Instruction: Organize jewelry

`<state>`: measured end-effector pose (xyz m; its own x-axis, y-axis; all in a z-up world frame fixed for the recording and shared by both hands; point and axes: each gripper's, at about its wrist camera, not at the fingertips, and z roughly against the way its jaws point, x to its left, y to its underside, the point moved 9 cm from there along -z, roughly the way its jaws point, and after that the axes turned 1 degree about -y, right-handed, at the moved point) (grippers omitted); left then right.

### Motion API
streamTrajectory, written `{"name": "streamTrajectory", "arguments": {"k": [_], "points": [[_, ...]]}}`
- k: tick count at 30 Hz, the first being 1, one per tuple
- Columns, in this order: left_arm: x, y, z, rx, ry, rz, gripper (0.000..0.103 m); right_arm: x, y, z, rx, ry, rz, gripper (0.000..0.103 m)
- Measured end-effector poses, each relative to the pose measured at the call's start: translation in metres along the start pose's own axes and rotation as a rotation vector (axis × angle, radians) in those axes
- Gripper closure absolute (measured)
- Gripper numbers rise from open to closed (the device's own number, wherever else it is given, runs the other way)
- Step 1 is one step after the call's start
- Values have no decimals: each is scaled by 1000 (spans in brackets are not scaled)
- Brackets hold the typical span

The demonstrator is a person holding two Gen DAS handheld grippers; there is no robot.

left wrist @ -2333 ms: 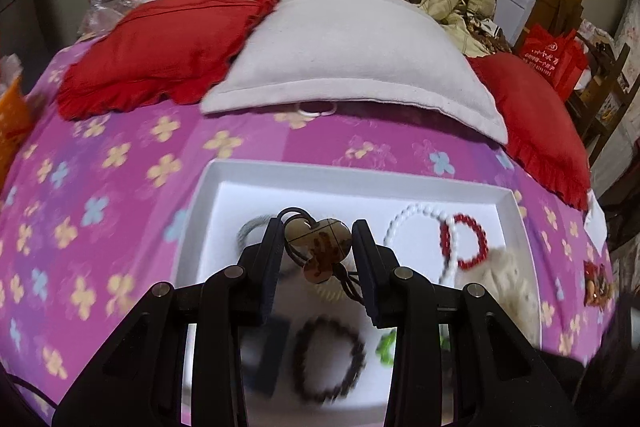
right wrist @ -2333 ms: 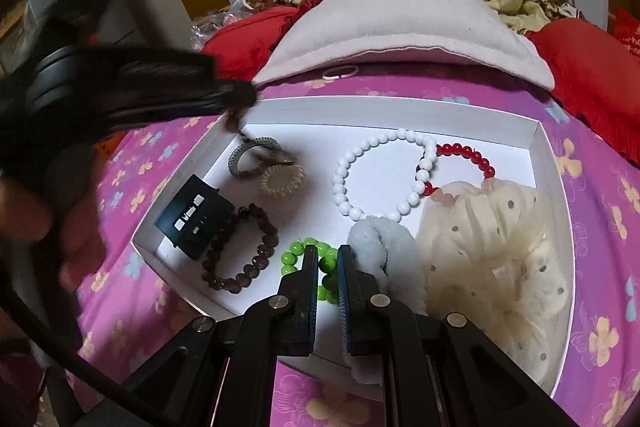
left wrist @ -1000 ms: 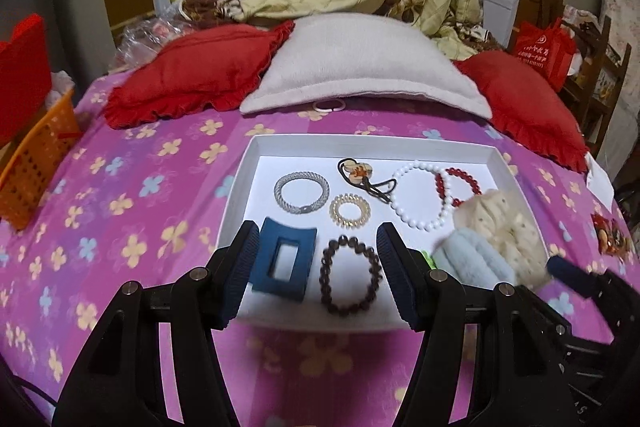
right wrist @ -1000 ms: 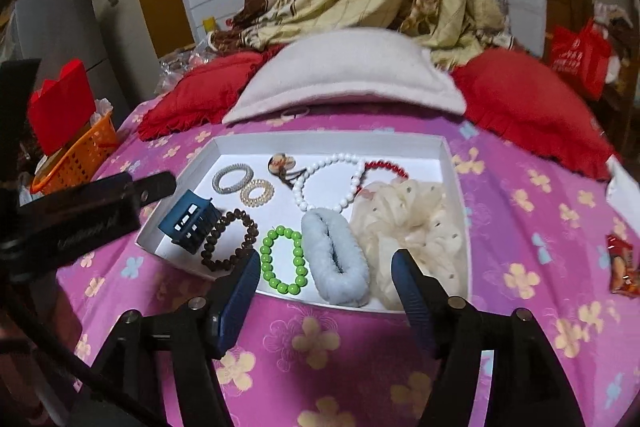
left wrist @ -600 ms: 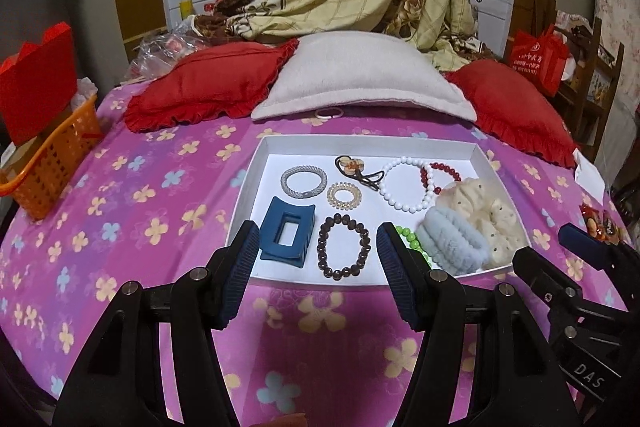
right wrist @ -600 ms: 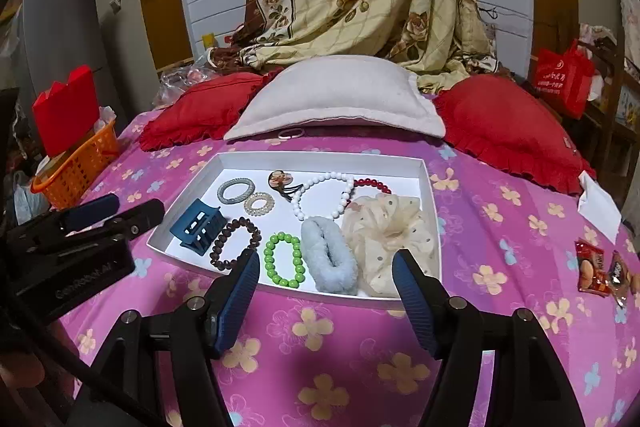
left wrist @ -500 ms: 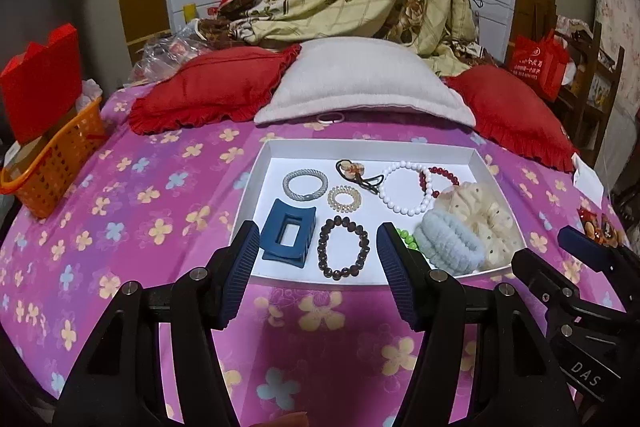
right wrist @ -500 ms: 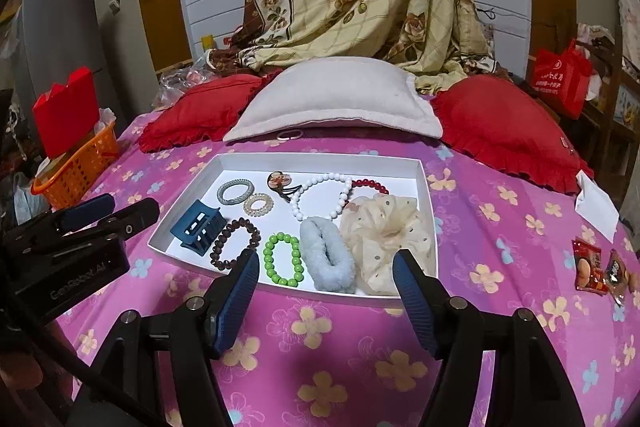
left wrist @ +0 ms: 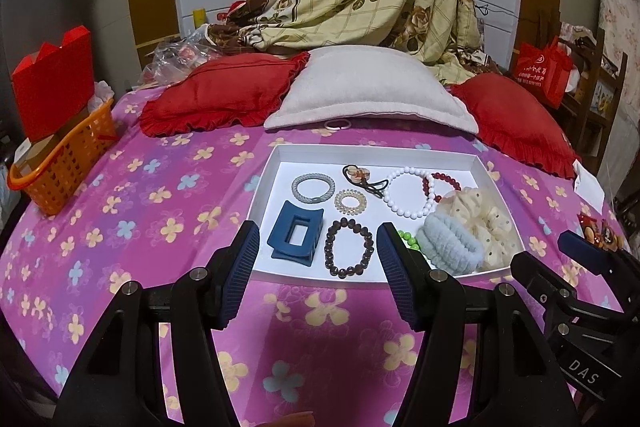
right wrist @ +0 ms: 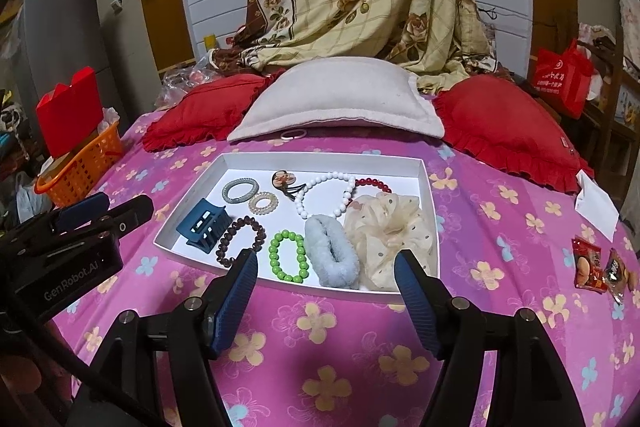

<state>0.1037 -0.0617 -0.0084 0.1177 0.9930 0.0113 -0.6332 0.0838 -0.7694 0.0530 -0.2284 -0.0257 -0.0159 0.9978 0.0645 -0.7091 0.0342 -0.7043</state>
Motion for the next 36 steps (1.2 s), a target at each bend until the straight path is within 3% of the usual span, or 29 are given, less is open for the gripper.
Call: {"name": "streamTrajectory", "arguments": {"k": [36], "points": [[-1, 0, 1, 3, 2, -9, 42, 0, 5, -9, 27, -13, 14, 34]]}}
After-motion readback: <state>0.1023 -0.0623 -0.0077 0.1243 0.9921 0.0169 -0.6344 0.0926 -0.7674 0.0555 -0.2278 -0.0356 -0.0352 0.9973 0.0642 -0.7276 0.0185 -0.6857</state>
